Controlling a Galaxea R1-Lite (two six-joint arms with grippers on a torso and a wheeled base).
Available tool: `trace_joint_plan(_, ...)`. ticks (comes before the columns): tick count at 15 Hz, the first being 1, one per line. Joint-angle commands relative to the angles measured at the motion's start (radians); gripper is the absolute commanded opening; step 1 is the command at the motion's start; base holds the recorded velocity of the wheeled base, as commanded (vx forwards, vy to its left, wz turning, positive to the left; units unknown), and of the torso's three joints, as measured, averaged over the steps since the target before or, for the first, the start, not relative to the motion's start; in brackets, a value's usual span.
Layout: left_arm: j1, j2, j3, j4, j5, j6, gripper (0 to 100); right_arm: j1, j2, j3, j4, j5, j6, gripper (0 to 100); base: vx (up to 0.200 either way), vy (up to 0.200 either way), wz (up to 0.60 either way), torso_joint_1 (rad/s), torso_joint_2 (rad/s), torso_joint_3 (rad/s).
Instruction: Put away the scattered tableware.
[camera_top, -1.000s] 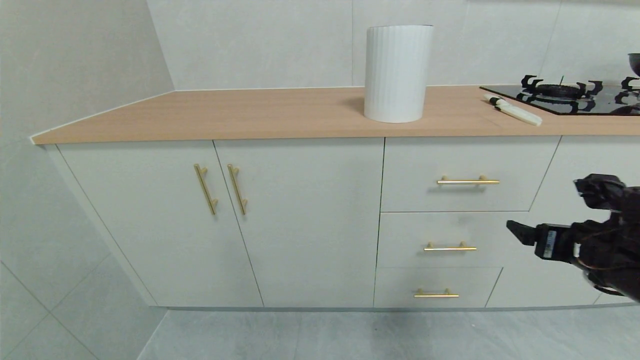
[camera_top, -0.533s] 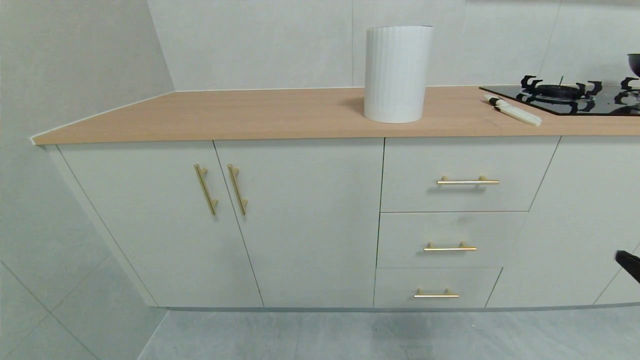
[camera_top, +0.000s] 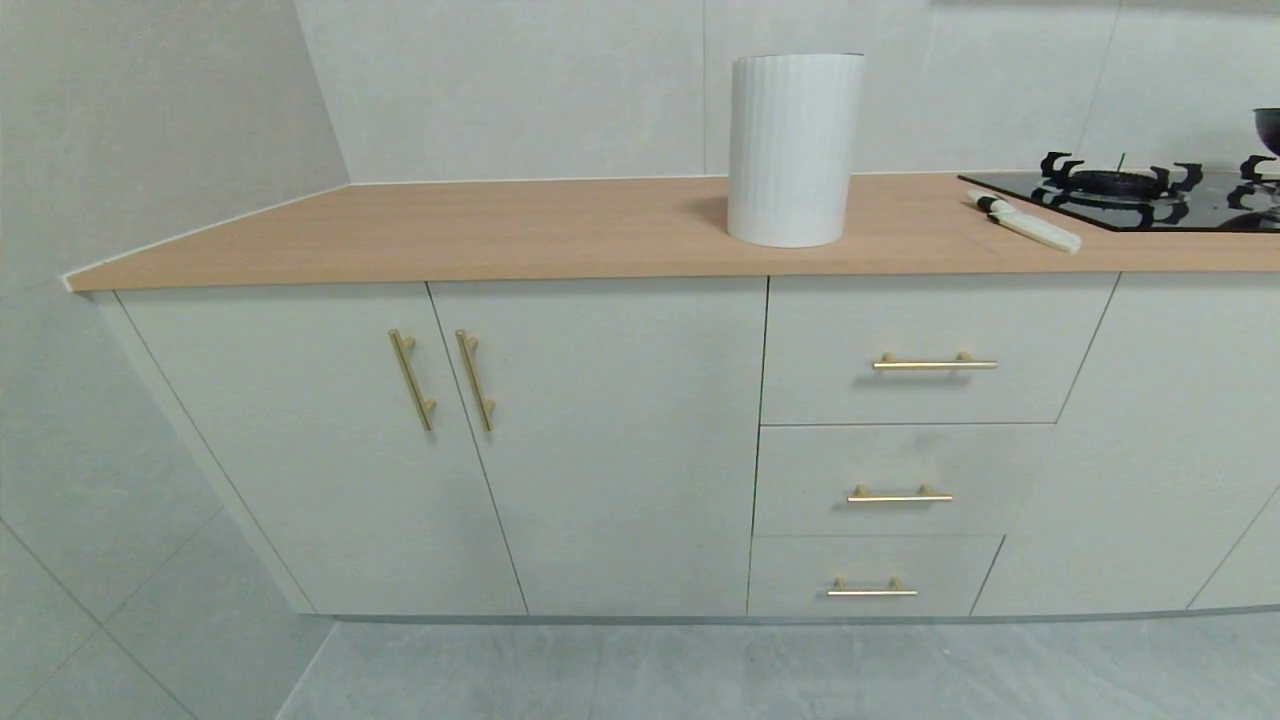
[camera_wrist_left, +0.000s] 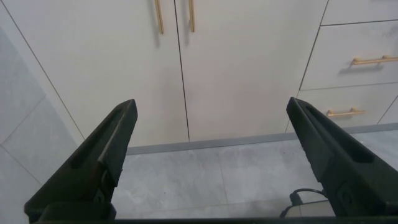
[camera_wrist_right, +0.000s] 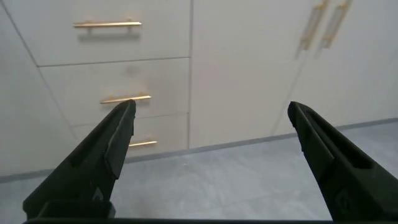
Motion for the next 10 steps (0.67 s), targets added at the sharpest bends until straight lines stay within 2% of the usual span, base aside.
trace_joint_plan(1,0.0,0.0,0.0,0.0,0.0,0.0,100,-0.025,-0.156,0.014,0.008,0.028,-0.017,100,0.0,0.0,0.0,0.0,0.0,0.0)
trace_joint_plan(4,0.0,0.0,0.0,0.0,0.0,0.0,100,-0.025,-0.159,0.049,-0.007,0.1,0.017,100,0.0,0.0,0.0,0.0,0.0,0.0)
trace_joint_plan(6,0.0,0.0,0.0,0.0,0.0,0.0,100,-0.023,-0.159,0.092,-0.007,0.243,0.065,100,0.0,0.0,0.0,0.0,0.0,0.0)
trace_joint_plan(8,0.0,0.0,0.0,0.0,0.0,0.0,100,-0.023,-0.159,0.128,-0.007,0.261,0.088,100,0.0,0.0,0.0,0.0,0.0,0.0)
trace_joint_plan(10,0.0,0.0,0.0,0.0,0.0,0.0,100,-0.023,-0.159,0.229,-0.052,0.266,0.086,100,0.0,0.0,0.0,0.0,0.0,0.0)
